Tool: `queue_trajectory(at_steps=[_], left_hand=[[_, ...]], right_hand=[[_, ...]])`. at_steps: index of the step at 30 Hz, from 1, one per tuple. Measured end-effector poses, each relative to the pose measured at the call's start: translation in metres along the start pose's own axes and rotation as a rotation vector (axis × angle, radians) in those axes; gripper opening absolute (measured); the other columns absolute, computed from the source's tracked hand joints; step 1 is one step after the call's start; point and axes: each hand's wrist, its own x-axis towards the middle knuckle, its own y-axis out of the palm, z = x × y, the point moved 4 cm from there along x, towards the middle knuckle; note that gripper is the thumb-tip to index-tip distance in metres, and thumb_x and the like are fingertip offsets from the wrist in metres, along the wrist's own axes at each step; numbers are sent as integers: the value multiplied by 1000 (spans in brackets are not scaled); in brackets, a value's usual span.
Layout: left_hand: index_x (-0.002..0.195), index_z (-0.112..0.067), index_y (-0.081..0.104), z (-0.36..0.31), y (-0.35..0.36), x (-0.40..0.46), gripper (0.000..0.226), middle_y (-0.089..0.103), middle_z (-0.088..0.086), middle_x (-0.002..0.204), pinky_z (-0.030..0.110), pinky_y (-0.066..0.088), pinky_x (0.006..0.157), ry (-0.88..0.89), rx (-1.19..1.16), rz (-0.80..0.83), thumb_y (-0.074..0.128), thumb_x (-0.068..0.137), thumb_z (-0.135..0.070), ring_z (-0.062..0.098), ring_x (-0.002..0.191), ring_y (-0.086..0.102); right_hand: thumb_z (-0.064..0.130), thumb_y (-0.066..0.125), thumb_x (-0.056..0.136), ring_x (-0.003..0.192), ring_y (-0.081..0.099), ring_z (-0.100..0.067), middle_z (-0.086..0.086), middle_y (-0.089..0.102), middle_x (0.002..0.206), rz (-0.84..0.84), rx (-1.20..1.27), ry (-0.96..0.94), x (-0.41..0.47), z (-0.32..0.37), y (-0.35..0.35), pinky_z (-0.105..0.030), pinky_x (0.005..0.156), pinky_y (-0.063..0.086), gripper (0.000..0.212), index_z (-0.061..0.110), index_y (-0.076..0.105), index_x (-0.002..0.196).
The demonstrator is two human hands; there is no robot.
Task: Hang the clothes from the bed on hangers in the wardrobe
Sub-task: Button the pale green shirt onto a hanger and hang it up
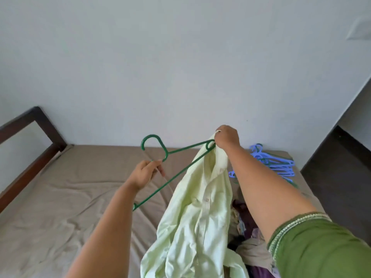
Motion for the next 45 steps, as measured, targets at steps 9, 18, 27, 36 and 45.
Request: queue_trajectory(at_steps=[9,18,27,36,45], left_hand=[[55,-11,67,-41,-28,-16,55,22,2,53,18,18,39,66,-49,12,42,99,-31,14,43,18],[59,-6,65,-59,-28,-33,53,23,4,56,21,19,40,117,23,51,41,99,-31,14,45,18],[71,0,68,-83,-20,-36,51,27,1,51,27,27,50,162,97,-3,41,98,-34,13,45,25],[111,-20,61,-88,-13,-29,30,59,-5,88,25,38,74,233,285,-137,65,88,-40,12,83,54],[105,-16,65,-100,8,-22,20,67,-3,87,20,18,42,-7,-255,29,46,99,-12,11,48,23]], right_hand=[[5,49,85,90,60,-30,-13,66,105,-33,-36,38,-35,38,-63,-27,68,46,24,1,65,102],[2,47,84,74,50,-27,-7,52,84,-165,33,73,-56,46,-95,-27,61,38,8,7,49,79],[7,44,84,76,52,-28,-8,58,86,35,-95,-141,-73,105,-85,-26,59,46,14,3,57,81],[10,44,83,103,60,-30,-9,65,114,86,-195,-376,-93,148,-79,-35,86,54,35,10,69,109],[26,42,97,125,47,-27,-8,52,137,263,-232,-402,-112,158,-71,-31,95,39,39,11,55,131]])
